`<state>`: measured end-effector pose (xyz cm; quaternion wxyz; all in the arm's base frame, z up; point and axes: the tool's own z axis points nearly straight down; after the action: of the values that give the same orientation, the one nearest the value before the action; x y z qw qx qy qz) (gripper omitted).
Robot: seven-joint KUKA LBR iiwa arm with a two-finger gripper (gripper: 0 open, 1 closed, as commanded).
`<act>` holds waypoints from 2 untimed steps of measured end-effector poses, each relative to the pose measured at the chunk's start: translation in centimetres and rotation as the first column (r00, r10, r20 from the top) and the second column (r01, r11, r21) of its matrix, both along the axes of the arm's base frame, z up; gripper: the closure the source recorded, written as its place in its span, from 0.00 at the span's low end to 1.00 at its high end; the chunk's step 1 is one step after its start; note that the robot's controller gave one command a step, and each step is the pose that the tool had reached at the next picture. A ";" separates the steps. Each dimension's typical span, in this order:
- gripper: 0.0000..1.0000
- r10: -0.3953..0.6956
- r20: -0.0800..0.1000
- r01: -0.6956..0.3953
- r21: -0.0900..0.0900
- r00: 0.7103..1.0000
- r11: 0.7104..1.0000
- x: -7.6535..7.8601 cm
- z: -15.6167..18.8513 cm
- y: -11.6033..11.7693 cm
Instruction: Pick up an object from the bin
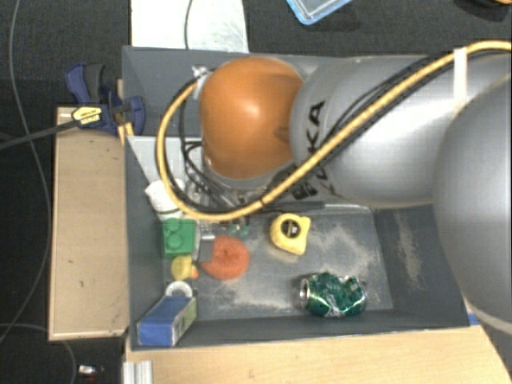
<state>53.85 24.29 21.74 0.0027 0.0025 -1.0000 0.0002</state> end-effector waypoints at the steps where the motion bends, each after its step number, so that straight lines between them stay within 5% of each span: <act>1: 0.00 -0.007 0.008 0.006 0.002 1.000 1.000 0.2 0.5 -0.2; 2: 0.00 -0.116 0.009 0.116 0.003 0.993 0.993 -1.4 -6.1 -3.7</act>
Offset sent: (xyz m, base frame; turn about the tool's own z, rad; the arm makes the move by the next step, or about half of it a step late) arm -0.0345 -0.0837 -0.1474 0.2643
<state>52.48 20.57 15.66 -0.0018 -0.0554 -0.9985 -0.0012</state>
